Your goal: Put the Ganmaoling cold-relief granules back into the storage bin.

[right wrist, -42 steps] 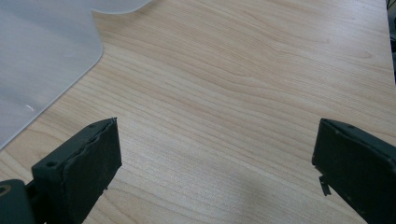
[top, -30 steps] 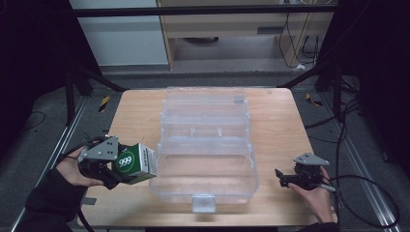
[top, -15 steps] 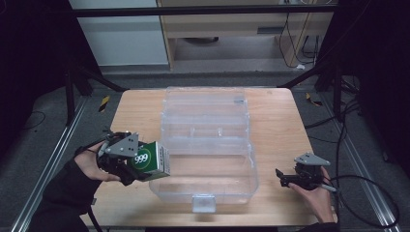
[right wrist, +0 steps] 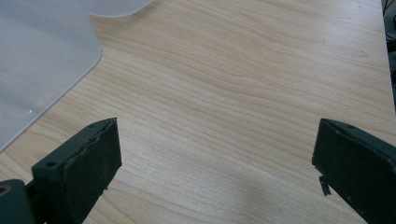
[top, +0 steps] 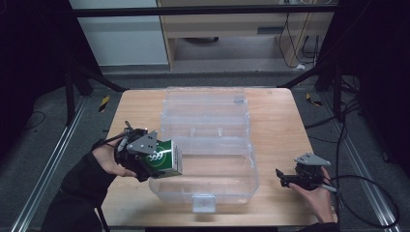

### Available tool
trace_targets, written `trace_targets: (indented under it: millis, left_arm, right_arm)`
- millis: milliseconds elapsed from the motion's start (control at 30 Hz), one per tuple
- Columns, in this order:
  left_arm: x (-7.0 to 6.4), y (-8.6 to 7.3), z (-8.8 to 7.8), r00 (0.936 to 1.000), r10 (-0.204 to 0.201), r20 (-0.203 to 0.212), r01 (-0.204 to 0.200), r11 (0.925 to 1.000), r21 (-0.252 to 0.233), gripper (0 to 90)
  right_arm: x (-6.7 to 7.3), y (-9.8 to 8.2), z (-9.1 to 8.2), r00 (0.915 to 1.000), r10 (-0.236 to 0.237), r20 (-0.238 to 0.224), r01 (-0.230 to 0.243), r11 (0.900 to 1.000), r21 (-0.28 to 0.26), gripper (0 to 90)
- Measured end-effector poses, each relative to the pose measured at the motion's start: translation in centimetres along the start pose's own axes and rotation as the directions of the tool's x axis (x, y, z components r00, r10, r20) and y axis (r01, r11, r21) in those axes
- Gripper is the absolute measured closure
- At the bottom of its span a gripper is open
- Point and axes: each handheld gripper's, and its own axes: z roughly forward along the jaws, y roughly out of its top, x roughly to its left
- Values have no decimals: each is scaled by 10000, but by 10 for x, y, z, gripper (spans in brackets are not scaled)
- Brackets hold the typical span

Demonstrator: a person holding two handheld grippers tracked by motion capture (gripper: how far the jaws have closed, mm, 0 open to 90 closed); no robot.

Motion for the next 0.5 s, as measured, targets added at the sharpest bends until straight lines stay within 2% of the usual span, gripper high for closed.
trace_targets:
  millis: [33, 67, 100, 133, 500]
  left_arm:
    - [-2, 1, 1, 9995, -300, 118, 296, 9991, 320, 153]
    - [-2, 2, 3, 9997, -233, 121, 228, 9991, 354, 153]
    - [1, 4, 6, 9999, 118, 76, -120, 9997, 207, 153]
    - [1, 4, 8, 9998, 161, 91, -164, 9995, 262, 153]
    - [1, 3, 28, 9991, 274, 326, -295, 9974, 655, 153]
  right_arm:
    - [0, 0, 0, 10000, -2, 0, 2, 10000, -4, 18]
    - [0, 0, 0, 10000, -2, -3, 2, 10000, -5, 18]
    - [0, 0, 0, 10000, -4, -3, 4, 10000, -3, 18]
    - [0, 0, 0, 10000, -4, -3, 4, 10000, -3, 18]
    - [0, 0, 0, 10000, -26, -16, 26, 10000, -12, 18]
